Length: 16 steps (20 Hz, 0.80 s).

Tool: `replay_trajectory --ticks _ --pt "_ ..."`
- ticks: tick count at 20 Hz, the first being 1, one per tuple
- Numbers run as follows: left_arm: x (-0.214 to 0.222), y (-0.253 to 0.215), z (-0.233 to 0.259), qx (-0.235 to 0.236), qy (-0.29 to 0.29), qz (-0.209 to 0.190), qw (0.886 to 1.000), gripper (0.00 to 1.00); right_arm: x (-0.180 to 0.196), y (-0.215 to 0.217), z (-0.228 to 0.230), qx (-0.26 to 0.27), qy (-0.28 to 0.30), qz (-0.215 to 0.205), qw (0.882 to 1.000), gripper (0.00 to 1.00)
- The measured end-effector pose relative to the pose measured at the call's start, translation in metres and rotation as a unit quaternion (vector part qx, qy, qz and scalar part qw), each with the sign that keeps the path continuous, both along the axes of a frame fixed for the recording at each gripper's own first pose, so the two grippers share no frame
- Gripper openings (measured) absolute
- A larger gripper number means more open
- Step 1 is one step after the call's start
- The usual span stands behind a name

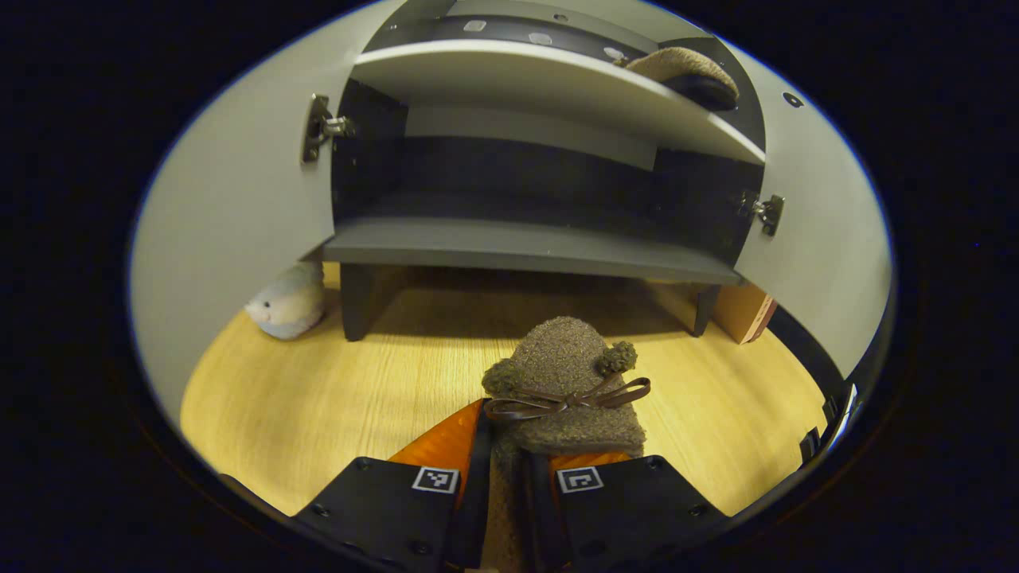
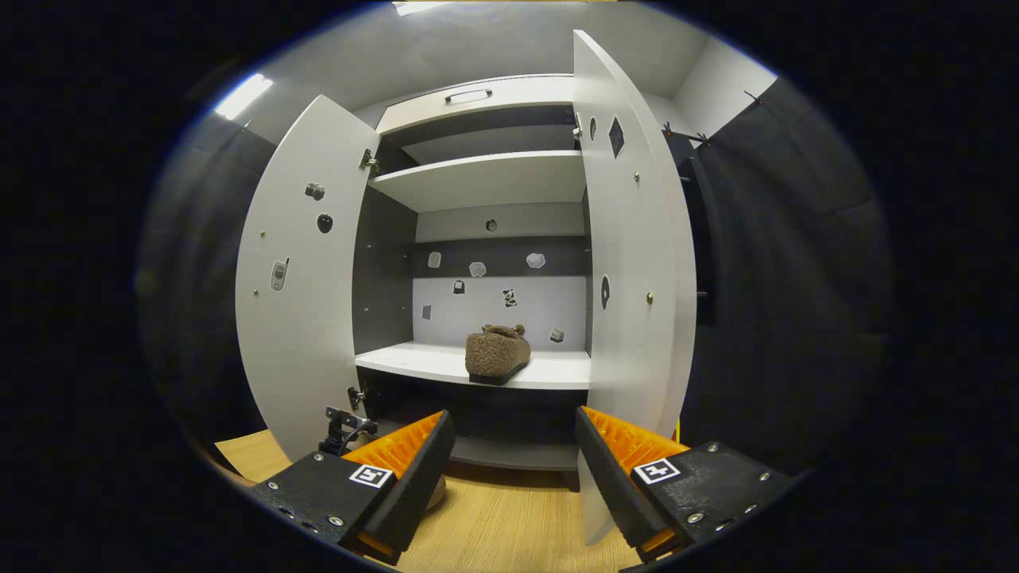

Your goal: Grab one shoe with the right hand and put it into the shoe cabinet, grab the other shoe with the left hand and put it into the shoe cabinet; then close the right door with the right hand and the left door with the left hand.

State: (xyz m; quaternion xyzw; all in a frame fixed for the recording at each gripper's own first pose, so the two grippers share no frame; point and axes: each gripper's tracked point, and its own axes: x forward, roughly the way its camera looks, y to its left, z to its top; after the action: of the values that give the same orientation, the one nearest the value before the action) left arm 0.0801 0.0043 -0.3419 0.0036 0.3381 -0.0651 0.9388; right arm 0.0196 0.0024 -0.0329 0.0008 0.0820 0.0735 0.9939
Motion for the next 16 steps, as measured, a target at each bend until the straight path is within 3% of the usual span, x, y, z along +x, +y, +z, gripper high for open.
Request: replay_trajectory --ticks 6,13,14,15,16 --pt "-0.001 0.003 0.155 0.01 -0.093 0.041 0.995 0.31 0.001 0.011 -0.003 0.01 0.001 0.012 1.0 0.94" --pt "0.1 -0.005 0.339 -0.019 -0.171 0.045 0.984 0.31 -0.007 0.013 0.003 0.014 -0.003 0.018 1.0 0.94" --pt "0.06 -0.018 0.346 -0.019 -0.183 0.047 0.982 0.31 -0.009 0.011 0.003 0.014 -0.004 0.015 1.0 0.94" --pt "0.138 0.002 0.371 -0.015 -0.191 0.049 0.98 0.3 -0.012 0.008 0.003 0.014 -0.004 0.011 1.0 0.94" --pt "0.161 -0.012 0.378 -0.011 -0.2 0.05 0.978 0.3 -0.014 0.005 0.004 0.013 -0.004 0.006 1.0 0.94"
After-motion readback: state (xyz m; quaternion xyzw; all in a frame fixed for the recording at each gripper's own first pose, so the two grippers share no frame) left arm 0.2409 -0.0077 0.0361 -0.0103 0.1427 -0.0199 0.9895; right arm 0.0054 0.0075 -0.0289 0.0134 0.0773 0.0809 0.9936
